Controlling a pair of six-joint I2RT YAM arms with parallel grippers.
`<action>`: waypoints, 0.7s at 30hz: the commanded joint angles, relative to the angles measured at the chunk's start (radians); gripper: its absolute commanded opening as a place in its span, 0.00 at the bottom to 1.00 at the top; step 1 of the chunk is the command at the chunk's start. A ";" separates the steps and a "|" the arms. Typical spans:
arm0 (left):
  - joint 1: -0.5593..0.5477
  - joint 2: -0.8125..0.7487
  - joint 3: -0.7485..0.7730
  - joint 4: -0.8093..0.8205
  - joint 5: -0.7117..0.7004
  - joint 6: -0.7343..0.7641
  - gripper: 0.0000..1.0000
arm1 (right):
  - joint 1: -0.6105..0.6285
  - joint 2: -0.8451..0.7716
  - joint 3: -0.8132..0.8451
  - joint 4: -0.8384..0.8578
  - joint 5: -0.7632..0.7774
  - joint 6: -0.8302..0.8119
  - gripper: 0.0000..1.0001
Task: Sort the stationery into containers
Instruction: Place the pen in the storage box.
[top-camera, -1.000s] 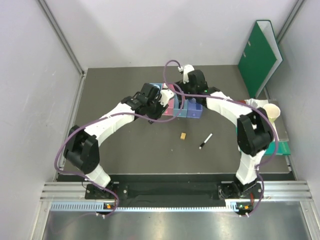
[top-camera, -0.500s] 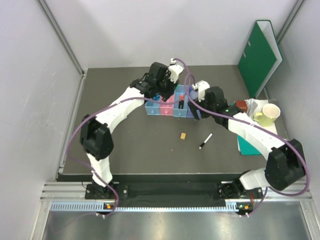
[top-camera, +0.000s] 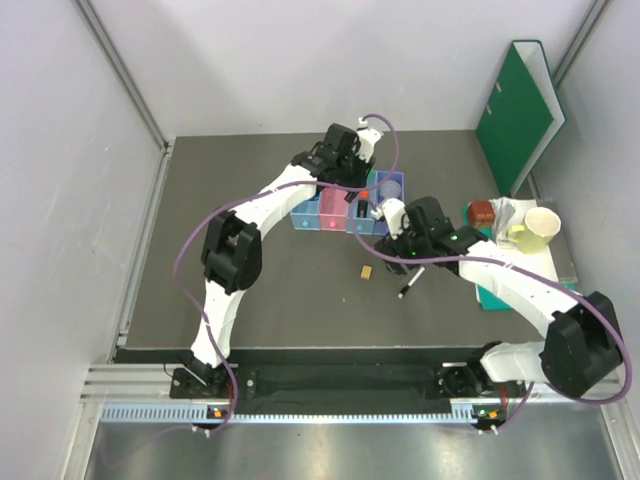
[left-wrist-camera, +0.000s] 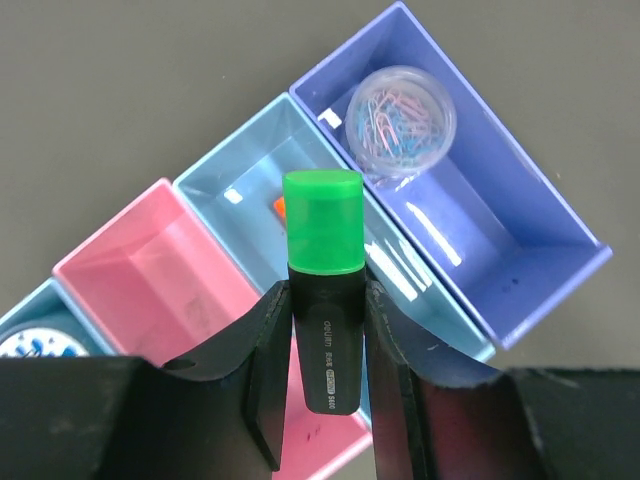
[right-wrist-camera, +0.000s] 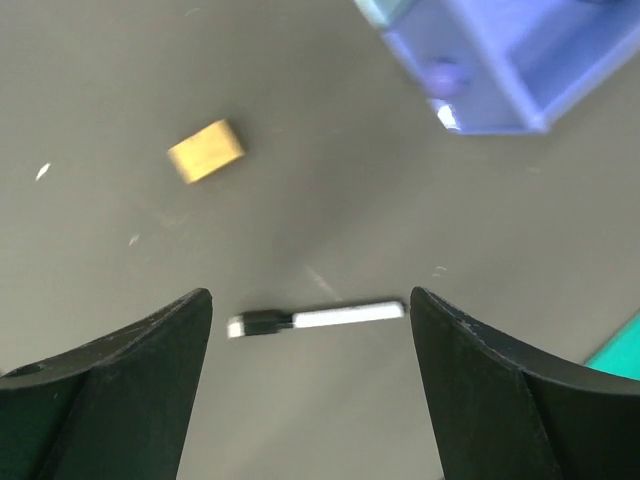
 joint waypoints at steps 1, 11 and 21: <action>-0.001 0.052 0.074 0.072 0.024 -0.043 0.13 | 0.060 0.075 0.035 -0.002 -0.030 -0.044 0.79; 0.003 0.145 0.096 0.131 0.013 -0.044 0.12 | 0.133 0.290 0.133 0.064 -0.040 -0.003 0.77; 0.018 0.190 0.080 0.161 0.006 -0.033 0.17 | 0.155 0.396 0.204 0.098 -0.040 -0.005 0.74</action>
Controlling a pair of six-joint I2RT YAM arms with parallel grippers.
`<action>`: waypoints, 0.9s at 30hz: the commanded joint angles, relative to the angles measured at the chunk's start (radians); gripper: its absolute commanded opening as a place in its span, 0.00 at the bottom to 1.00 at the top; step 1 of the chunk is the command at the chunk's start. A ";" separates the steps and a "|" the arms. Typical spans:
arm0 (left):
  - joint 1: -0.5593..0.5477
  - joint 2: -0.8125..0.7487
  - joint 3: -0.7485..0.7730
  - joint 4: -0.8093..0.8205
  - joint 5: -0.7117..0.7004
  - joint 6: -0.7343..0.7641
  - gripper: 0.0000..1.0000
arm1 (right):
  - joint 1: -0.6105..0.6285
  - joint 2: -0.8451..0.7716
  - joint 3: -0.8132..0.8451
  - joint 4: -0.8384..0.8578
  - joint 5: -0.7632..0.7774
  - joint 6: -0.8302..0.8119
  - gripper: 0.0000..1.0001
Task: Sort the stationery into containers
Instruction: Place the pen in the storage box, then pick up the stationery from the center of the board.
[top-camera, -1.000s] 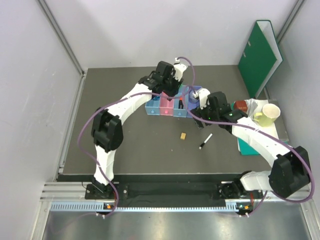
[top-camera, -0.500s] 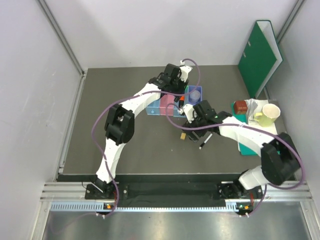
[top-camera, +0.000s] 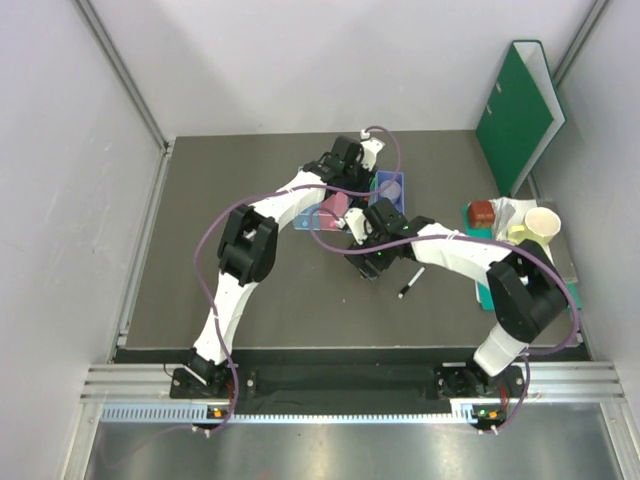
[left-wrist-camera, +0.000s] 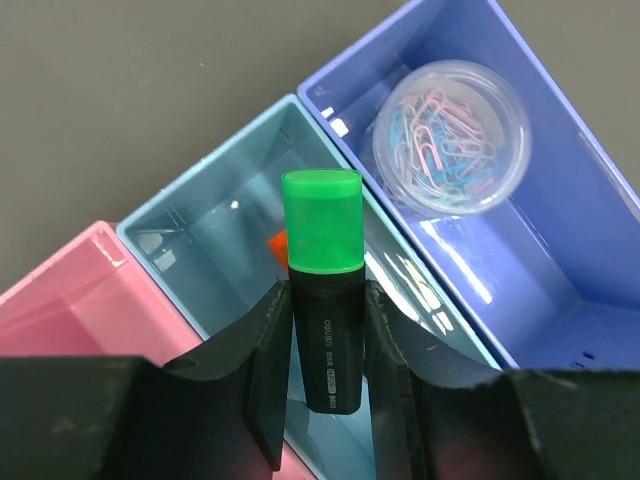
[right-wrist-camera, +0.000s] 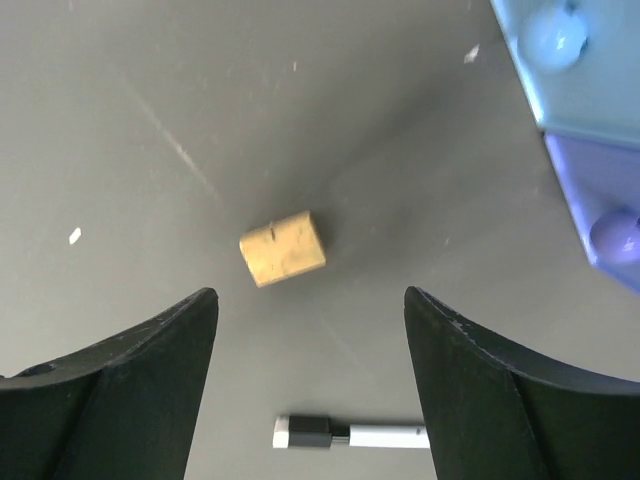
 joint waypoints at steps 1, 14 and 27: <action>0.010 0.012 0.020 0.070 -0.009 0.004 0.17 | 0.022 0.046 0.067 0.051 -0.010 0.013 0.74; 0.010 0.013 -0.018 0.092 -0.012 0.022 0.66 | 0.051 0.115 0.055 0.068 -0.010 0.019 0.61; 0.021 -0.122 -0.070 0.070 0.014 0.021 0.97 | 0.057 0.162 0.055 0.082 0.025 0.039 0.28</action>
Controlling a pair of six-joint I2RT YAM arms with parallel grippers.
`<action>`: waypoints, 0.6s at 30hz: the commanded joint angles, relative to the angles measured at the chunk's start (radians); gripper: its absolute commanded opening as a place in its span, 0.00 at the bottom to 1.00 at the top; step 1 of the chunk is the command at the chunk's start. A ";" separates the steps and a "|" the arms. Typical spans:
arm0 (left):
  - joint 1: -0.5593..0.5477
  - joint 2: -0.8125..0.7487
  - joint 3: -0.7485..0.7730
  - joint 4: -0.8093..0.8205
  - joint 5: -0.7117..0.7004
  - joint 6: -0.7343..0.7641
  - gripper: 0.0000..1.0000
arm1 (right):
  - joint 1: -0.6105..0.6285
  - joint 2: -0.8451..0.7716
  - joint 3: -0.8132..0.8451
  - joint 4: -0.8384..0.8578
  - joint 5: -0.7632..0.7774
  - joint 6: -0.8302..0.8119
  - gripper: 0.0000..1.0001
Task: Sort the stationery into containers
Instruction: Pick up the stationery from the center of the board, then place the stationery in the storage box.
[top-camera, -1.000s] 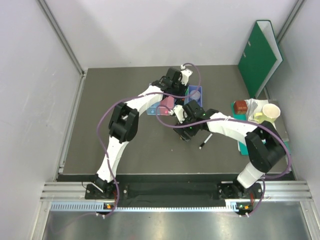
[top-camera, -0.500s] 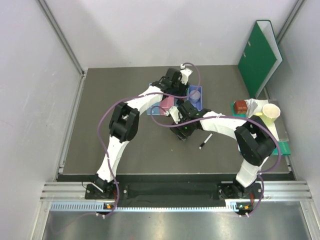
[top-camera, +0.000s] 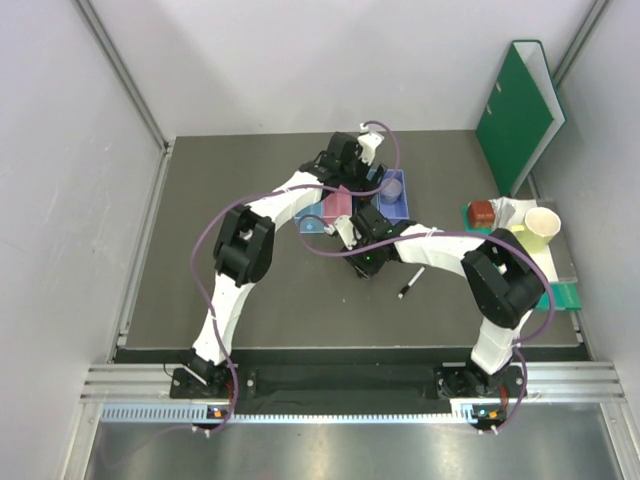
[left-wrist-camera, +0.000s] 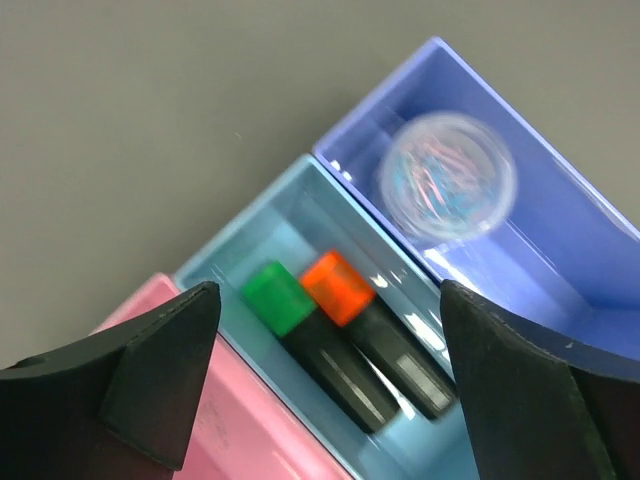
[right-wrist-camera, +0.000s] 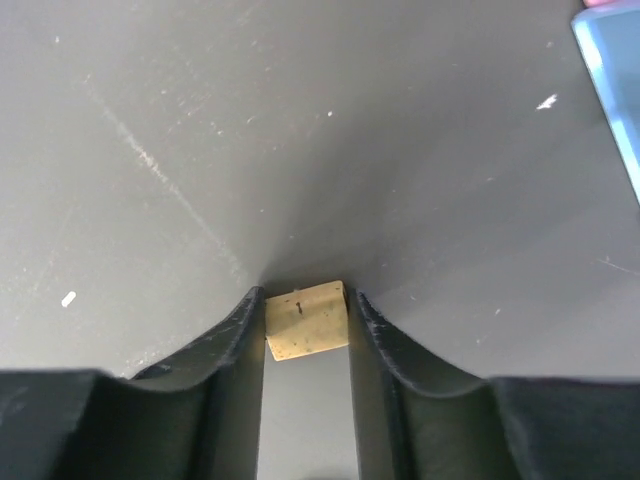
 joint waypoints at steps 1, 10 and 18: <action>0.013 -0.121 -0.037 -0.075 0.019 -0.015 0.98 | 0.015 0.018 0.020 0.018 0.024 0.009 0.22; 0.039 -0.458 -0.143 -0.198 0.041 0.039 0.99 | 0.017 -0.066 0.018 -0.025 0.043 0.029 0.18; 0.112 -0.733 -0.435 -0.318 -0.031 0.254 0.99 | 0.017 -0.183 0.018 -0.028 0.078 -0.012 0.18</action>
